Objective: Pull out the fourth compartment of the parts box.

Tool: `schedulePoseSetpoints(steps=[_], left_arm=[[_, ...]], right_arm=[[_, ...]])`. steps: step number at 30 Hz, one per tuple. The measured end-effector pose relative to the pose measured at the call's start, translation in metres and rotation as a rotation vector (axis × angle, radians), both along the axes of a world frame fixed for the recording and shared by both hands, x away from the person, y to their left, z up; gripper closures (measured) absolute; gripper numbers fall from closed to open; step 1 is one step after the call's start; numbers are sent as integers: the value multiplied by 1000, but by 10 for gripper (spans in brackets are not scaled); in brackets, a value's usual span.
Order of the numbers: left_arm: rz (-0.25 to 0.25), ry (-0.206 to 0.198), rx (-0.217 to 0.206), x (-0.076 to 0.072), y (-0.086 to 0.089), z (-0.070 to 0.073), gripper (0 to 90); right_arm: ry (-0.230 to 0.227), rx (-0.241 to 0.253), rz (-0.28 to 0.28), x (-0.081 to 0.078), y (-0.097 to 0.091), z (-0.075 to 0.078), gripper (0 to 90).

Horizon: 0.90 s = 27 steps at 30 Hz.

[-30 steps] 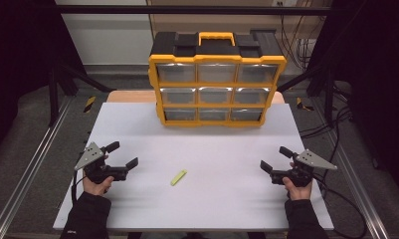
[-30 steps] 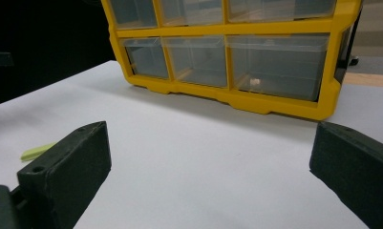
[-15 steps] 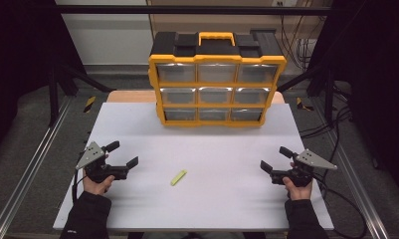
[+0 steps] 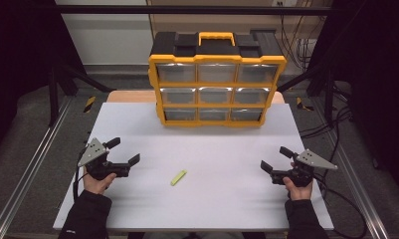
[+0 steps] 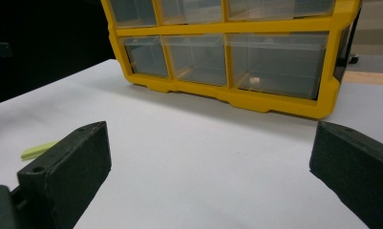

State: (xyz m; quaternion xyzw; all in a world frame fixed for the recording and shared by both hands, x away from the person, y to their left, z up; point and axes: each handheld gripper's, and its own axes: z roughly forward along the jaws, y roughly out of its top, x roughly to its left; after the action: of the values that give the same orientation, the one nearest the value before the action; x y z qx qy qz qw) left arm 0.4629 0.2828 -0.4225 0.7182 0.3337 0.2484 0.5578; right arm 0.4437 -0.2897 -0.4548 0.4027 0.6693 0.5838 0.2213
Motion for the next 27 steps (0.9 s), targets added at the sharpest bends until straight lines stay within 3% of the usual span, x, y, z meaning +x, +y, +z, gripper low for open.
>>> schedulePoseSetpoints(steps=[27], left_arm=[[-17,-3,57,13,-12,23,24]], right_arm=[[3,-9,6,0,0,0,15]])
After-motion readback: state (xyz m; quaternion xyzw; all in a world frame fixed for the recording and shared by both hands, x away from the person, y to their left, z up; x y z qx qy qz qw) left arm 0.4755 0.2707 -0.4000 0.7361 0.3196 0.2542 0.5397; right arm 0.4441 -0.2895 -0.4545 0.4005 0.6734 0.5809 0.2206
